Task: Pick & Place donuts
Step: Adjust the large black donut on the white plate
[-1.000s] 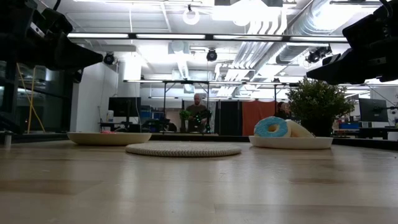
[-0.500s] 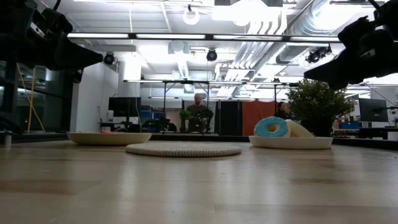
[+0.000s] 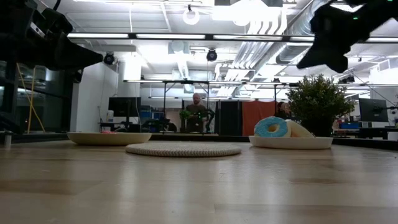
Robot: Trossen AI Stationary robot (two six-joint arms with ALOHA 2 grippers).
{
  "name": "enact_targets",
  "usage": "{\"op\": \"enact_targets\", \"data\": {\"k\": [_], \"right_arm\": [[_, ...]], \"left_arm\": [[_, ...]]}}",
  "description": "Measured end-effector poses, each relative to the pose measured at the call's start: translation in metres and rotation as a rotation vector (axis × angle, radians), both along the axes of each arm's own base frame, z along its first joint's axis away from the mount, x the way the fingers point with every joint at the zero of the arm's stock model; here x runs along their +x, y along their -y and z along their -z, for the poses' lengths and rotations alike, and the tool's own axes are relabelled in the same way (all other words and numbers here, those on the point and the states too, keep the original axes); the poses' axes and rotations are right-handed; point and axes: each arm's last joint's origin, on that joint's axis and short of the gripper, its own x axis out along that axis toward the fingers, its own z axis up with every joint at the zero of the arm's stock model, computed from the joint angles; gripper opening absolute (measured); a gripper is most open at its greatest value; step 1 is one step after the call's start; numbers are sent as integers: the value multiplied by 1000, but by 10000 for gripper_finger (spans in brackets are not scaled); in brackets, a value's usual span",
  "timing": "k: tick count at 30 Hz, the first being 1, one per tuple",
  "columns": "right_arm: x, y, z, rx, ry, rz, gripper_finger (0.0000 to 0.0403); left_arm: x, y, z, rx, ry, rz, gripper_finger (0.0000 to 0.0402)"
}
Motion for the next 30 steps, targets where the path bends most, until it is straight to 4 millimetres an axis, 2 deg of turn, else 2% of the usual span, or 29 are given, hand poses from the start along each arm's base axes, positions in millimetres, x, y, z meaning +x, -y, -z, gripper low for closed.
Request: {"op": "enact_targets", "data": {"k": [7, 16, 20, 30], "right_arm": [[25, 24, -9, 278, -232, 164, 0], [47, 45, 18, 511, -354, 343, 9], [53, 51, 28, 554, -380, 396, 48], [54, 62, 37, 561, -417, 485, 202]], "left_arm": [[0, 0, 0, 0, 0, 0, 7], [0, 0, 0, 0, 0, 0, 7], [0, 0, 0, 0, 0, 0, 7], [0, 0, 0, 0, 0, 0, 7]]}}
